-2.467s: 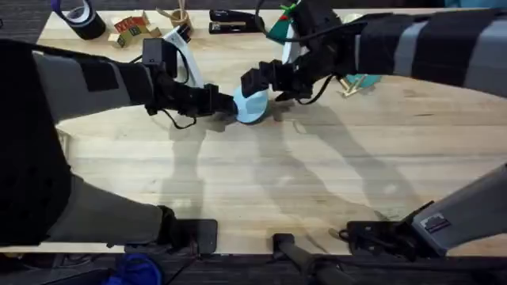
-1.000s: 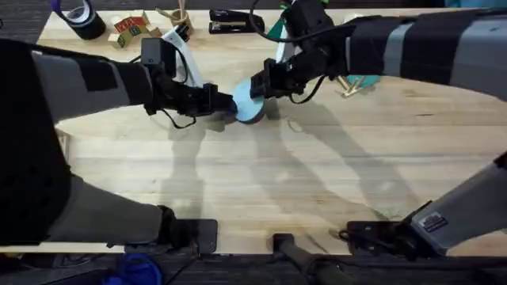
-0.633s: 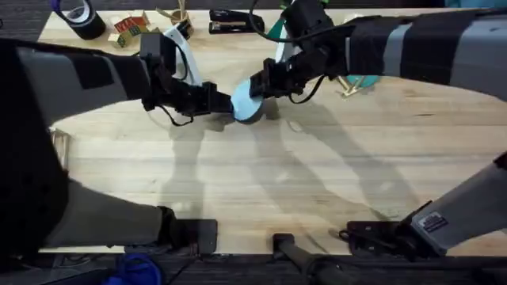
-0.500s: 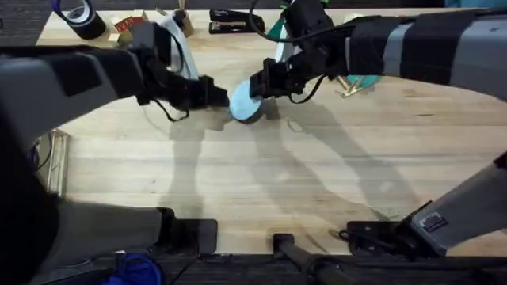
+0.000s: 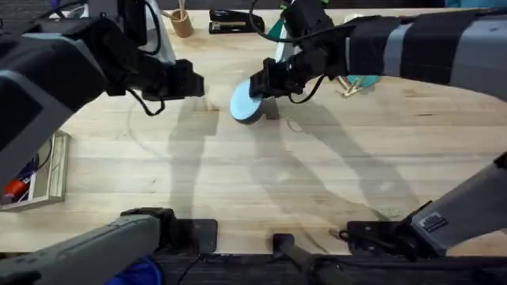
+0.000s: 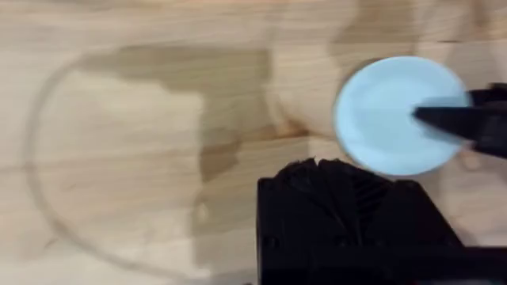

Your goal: Pick up the plates from the table one by one and place each into a slot on the dish rack.

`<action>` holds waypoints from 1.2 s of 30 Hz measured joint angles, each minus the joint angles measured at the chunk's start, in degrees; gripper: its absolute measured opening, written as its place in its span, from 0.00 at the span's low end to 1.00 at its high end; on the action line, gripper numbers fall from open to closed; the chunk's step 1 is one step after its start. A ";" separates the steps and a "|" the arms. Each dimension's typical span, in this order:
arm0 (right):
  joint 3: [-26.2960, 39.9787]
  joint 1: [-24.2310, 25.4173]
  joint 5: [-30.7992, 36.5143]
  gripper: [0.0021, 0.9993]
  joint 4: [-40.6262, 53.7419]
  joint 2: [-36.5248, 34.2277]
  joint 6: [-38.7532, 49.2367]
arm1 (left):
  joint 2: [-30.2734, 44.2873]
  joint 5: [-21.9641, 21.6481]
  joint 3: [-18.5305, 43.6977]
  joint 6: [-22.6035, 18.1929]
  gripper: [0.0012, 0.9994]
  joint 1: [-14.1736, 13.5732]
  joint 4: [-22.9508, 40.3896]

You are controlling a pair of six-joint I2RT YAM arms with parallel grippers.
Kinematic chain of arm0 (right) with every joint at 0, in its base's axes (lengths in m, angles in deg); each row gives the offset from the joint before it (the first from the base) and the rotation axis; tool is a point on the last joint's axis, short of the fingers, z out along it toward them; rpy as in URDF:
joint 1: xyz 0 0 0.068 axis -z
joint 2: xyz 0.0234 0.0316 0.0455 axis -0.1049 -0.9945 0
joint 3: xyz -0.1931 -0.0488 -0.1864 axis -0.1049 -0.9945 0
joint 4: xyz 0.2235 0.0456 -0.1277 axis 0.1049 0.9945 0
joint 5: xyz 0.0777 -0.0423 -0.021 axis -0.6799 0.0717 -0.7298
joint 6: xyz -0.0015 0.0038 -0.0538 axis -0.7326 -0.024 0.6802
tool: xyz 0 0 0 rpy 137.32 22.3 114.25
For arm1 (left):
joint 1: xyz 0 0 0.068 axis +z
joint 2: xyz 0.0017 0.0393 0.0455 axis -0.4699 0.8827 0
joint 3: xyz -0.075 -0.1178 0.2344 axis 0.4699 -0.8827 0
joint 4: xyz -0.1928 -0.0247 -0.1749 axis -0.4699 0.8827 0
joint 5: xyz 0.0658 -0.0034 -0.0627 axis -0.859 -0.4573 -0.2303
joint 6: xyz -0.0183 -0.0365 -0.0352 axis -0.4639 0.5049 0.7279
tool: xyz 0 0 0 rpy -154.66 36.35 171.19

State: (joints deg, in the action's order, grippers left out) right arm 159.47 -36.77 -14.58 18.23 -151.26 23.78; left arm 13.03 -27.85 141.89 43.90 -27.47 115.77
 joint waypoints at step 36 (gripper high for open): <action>2.07 -0.33 1.98 0.03 3.39 0.89 0.87 | -4.48 -11.01 0.00 1.91 1.00 -0.01 2.51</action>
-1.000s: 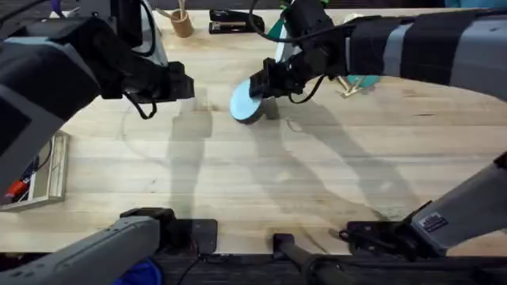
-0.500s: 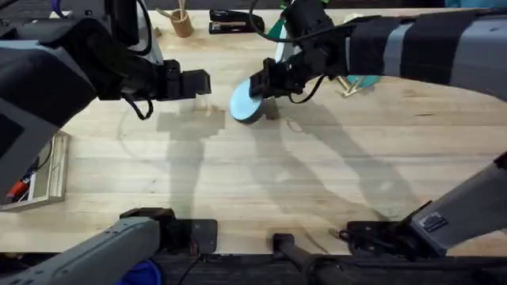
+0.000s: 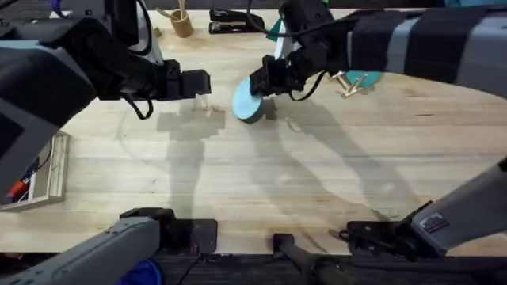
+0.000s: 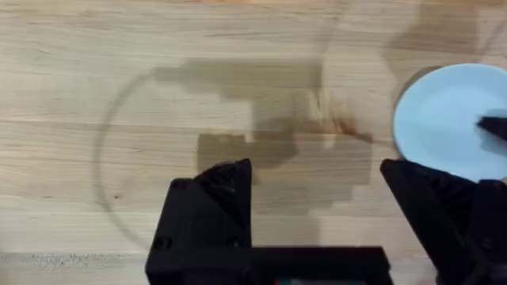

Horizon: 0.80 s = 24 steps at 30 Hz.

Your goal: Pick up the plates from the table one by one and place each into a slot on the dish rack.

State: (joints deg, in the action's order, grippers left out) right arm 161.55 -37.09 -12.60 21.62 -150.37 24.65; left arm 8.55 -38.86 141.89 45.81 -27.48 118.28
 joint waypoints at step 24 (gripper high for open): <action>25.18 4.15 7.70 0.03 30.91 2.60 18.21 | 0.00 0.00 0.00 0.00 1.00 0.01 -0.09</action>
State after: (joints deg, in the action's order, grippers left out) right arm 186.72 -32.94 -4.90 52.52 -147.77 42.86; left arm 8.55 -38.86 141.89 45.81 -27.47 118.19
